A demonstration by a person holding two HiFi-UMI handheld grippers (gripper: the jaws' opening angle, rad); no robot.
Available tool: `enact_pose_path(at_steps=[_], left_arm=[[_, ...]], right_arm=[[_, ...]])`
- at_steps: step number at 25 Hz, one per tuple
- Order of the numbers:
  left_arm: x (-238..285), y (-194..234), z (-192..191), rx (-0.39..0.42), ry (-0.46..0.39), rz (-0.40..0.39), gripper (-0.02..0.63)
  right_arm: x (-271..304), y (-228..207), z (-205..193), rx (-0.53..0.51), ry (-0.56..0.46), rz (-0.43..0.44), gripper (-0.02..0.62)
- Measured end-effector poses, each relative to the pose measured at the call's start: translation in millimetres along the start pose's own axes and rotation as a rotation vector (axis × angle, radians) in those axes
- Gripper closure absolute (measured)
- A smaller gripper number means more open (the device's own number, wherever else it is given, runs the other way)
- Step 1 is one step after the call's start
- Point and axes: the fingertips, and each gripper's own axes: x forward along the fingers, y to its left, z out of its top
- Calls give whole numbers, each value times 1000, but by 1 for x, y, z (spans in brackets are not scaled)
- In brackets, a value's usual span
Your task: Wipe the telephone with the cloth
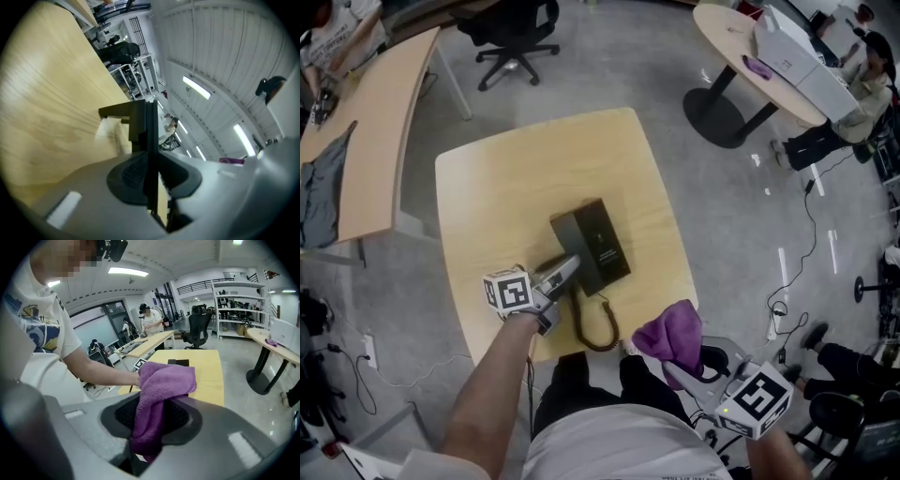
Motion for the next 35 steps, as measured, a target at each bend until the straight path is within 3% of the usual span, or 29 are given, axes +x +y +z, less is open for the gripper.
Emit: enact_pose_path(at_steps=[12,23,35], left_arm=[[-2,8,-3,-22,7,23,523],[-6,14,-3,-3,22,146,469],[-19,11,4,82,24,269,393]], right_arm=[[9,0,4,9,-9,8,479],[10,-3,13,1,-33,24,479],[5,-22,10,-29,-79,48,479]])
